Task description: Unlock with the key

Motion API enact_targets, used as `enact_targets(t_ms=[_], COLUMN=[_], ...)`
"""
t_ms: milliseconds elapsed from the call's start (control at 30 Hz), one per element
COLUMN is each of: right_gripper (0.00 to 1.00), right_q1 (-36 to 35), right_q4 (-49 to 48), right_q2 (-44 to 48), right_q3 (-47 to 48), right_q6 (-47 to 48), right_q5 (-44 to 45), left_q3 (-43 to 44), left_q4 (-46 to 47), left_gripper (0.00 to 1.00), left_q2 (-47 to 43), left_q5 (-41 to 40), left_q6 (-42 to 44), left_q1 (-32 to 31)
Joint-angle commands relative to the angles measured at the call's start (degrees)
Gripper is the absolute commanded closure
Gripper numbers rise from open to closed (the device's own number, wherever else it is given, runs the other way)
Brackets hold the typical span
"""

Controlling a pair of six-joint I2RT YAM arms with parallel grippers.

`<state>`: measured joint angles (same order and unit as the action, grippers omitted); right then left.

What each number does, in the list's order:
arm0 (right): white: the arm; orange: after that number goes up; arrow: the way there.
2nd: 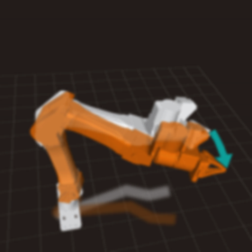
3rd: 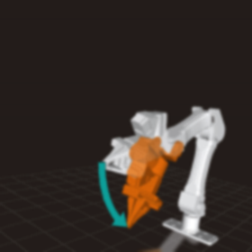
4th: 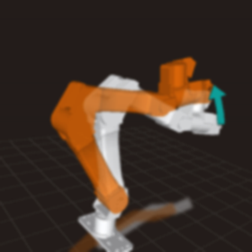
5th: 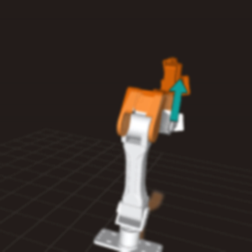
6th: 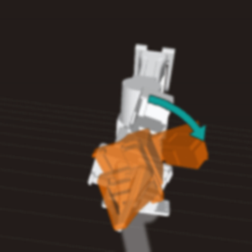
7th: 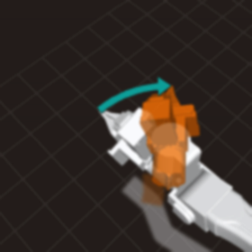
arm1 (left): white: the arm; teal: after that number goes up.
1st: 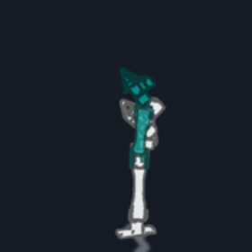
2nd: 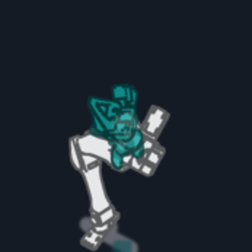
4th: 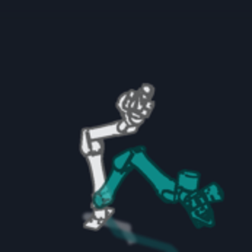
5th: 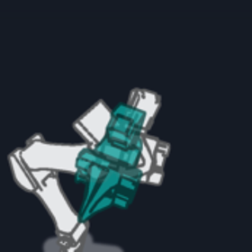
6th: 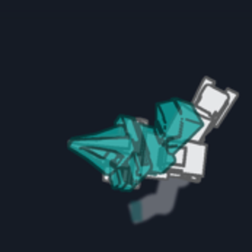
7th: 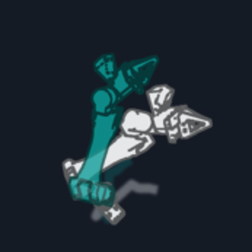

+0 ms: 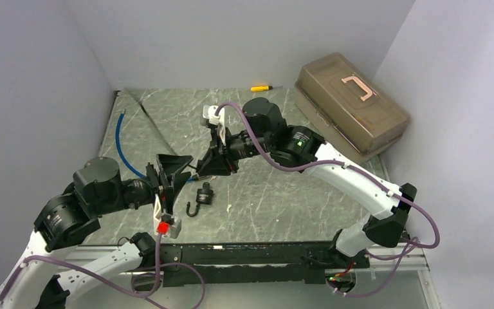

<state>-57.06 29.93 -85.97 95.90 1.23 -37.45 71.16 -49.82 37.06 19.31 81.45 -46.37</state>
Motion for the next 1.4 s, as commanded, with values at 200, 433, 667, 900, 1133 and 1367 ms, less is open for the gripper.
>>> enact_targets(t_ms=[200,433,667,900,1133,1367], right_gripper=[1.0,1.0,1.0,1.0,0.97,0.69], right_q1=[-0.05,4.23,7.22,11.68,16.92,20.03], right_q4=[-1.47,-6.22,-12.74,-23.12,-36.14,-42.85], right_q2=[3.54,5.5,6.51,2.61,-3.64,-9.48], right_q3=[-0.14,-11.5,-22.95,-33.81,-43.46,-48.14], right_q6=[3.36,-0.7,-4.81,-9.38,-14.7,-16.39], right_q5=[4.0,8.64,12.9,15.18,15.05,12.63], left_q3=[6.82,14.18,24.69,14.76,0.39,-13.2], left_q4=[2.27,9.6,-5.0,-6.15,5.12,16.52], left_gripper=[0.3,0.01,0.01,0.01,0.01,0.01], left_q2=[1.06,4.19,16.85,16.99,16.68,16.63], left_q5=[4.55,-3.8,-20.67,-14.46,-4.43,0.85], left_q6=[-6.53,-23.05,-41.24,-48.28,-52.04,-55.75], left_q1=[1.26,4.02,8.04,23.55,44.75,53.54])
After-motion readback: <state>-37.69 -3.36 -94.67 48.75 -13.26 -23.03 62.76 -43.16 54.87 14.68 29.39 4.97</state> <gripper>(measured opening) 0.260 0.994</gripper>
